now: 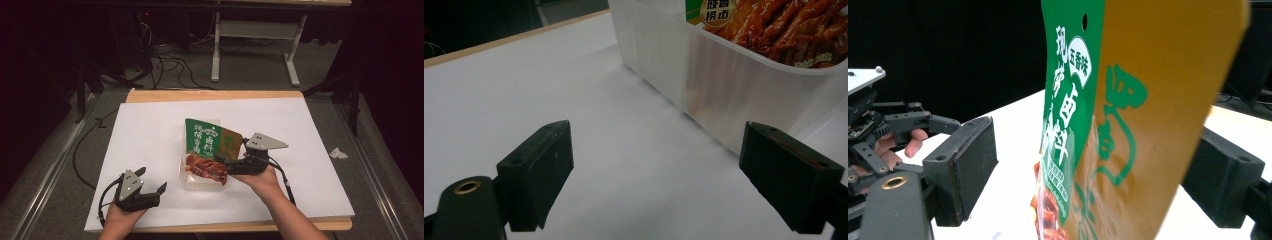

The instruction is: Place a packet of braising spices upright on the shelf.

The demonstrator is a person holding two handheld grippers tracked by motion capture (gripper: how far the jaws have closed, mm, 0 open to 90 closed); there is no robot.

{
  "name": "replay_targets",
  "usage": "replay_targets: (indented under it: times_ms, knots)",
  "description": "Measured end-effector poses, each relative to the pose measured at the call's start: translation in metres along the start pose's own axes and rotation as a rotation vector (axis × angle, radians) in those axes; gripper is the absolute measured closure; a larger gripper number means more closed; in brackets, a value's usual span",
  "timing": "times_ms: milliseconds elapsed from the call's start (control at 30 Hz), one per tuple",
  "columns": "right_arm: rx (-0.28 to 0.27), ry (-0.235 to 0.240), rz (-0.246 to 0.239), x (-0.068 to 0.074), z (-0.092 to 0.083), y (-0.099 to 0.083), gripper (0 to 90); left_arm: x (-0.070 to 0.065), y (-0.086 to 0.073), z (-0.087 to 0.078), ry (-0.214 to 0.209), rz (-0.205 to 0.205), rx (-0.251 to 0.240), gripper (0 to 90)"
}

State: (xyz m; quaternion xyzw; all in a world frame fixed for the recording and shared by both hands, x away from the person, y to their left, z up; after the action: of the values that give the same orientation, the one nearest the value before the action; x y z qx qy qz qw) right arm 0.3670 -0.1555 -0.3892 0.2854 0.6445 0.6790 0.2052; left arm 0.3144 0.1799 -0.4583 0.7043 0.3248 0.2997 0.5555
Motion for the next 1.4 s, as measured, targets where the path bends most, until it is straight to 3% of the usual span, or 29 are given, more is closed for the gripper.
replay_targets:
  times_ms: [333, 700, 1033, 1067, 1133, 1400]
  knots:
    - [-0.015, -0.018, -0.008, -0.003, -0.018, 0.008, 7.7, 0.001, 0.0, 0.0, 0.006, -0.007, -0.002, 14.5]
    - [-0.008, -0.067, -0.009, -0.023, -0.055, 0.007, 7.6, 0.0, -0.001, 0.001, 0.004, -0.006, 0.004, 14.4]
    - [0.011, -0.164, -0.023, -0.047, -0.105, -0.001, 8.2, -0.002, -0.002, 0.002, 0.002, -0.008, 0.007, 14.4]
    - [0.01, -0.192, -0.023, -0.052, -0.117, -0.004, 8.5, -0.002, -0.002, 0.002, 0.001, -0.009, 0.008, 14.4]
    - [0.007, -0.204, -0.02, -0.055, -0.124, -0.005, 8.6, -0.002, -0.002, 0.002, 0.001, -0.01, 0.009, 14.4]
    - [-0.009, -0.339, -0.032, -0.068, -0.182, -0.023, 10.3, -0.004, -0.003, 0.004, -0.007, -0.01, 0.016, 14.4]
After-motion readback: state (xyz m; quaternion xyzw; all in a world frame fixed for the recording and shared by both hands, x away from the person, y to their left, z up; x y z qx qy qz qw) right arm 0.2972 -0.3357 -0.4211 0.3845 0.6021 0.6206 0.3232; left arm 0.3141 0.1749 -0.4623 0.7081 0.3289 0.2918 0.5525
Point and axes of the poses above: each handheld gripper's, and its own axes: z roughly forward along the jaws, y roughly out of its top, x roughly to its left, the point moved 2 cm from there along z, roughly forward along the jaws, and after that the axes turned 15 degrees about -x, right-handed, at the moved point
